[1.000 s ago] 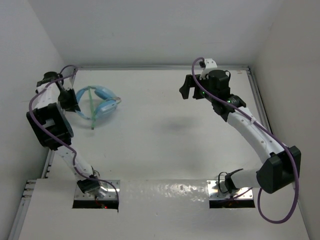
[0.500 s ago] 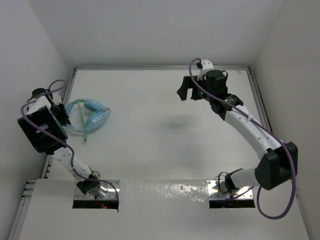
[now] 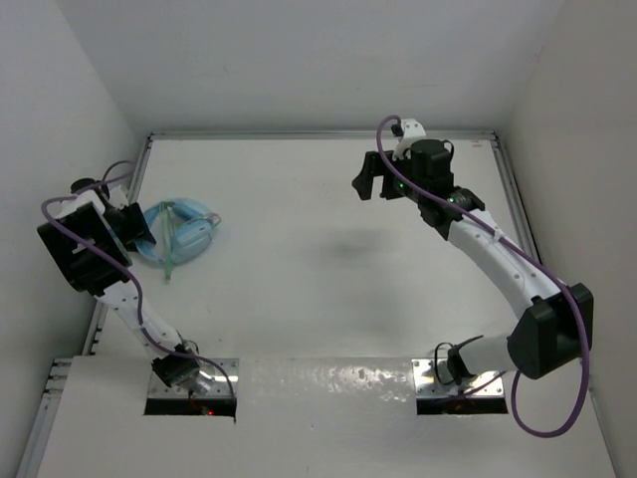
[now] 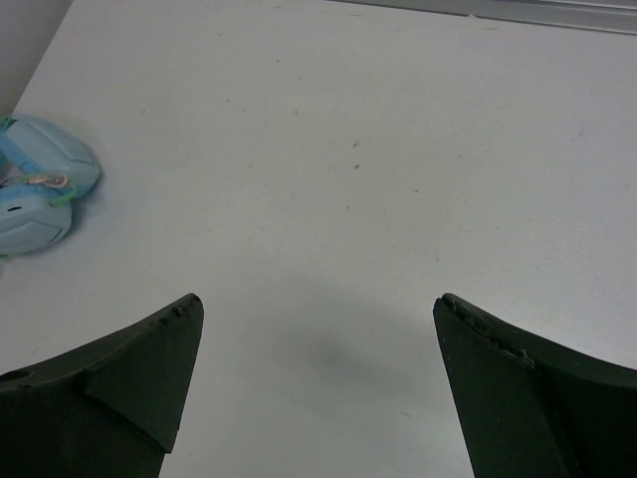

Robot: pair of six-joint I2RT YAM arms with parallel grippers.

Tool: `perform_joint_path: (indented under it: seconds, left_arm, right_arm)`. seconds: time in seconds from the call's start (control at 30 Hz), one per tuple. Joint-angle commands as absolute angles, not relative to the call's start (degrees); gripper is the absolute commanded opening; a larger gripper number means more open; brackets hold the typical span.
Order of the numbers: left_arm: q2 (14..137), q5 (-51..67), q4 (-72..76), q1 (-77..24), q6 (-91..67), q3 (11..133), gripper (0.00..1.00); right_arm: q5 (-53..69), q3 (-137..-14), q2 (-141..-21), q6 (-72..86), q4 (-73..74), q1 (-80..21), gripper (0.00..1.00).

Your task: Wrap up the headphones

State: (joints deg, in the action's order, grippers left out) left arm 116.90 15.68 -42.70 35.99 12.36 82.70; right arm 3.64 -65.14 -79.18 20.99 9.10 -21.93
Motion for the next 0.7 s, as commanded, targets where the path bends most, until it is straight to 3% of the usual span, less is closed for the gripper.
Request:
perform_joint_path:
  seconds: [0.0, 0.1, 0.13, 0.3, 0.5, 0.67]
  left_arm:
    - [115.5, 14.9, -41.3, 35.9, 11.8, 84.6, 0.53]
    - [112.1, 15.6, -42.9, 36.1, 12.0, 86.6, 0.70]
    - [111.4, 15.6, -43.5, 36.0, 12.2, 87.3, 0.71]
    - [105.0, 14.1, -48.1, 35.9, 15.3, 88.9, 0.73]
    - [86.3, 5.3, -48.1, 36.0, 23.6, 73.1, 0.73]
    - [80.4, -9.7, -48.3, 36.6, 17.6, 59.6, 0.73]
  right_arm:
    - [3.9, -66.2, -77.0, 20.9, 7.7, -22.1, 0.96]
    - [3.9, -66.2, -76.8, 20.8, 8.2, -22.1, 0.98]
    - [3.7, -66.1, -76.7, 20.7, 8.3, -22.1, 0.99]
    - [2.2, -65.2, -76.6, 20.6, 10.7, -22.1, 0.99]
    - [-2.4, -57.1, -71.7, 22.2, 10.1, -22.1, 0.99]
    - [-11.4, -48.5, -67.5, 23.6, 8.4, -22.1, 0.99]
